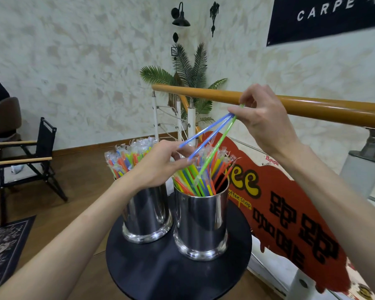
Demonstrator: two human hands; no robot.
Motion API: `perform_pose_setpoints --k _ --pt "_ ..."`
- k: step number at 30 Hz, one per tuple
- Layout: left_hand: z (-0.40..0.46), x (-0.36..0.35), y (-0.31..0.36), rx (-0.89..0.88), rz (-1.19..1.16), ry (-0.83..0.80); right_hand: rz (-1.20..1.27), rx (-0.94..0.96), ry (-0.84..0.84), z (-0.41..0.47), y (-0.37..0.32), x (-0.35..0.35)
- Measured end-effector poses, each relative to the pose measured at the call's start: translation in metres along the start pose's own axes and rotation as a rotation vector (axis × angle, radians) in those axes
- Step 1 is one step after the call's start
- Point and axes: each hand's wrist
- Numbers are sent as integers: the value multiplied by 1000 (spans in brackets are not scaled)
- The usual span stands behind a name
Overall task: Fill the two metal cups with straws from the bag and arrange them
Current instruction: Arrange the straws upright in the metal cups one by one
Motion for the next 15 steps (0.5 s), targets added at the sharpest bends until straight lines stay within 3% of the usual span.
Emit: perform_pose_setpoints --k 3,8,15 --pt "-2 0 4 -9 -10 14 81 -27 10 3 -5 8" --pt "0 -2 3 -3 -38 64 502 -244 -59 12 -37 19" --pt "6 2 20 0 -294 279 846 -373 -619 4 -69 -4"
Point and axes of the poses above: each hand's wrist, its own z-axis towards the middle knuckle, its own x-axis out of the back of the hand, y = z × x, and after that the axes turned 10 degrees about -y, right-handed
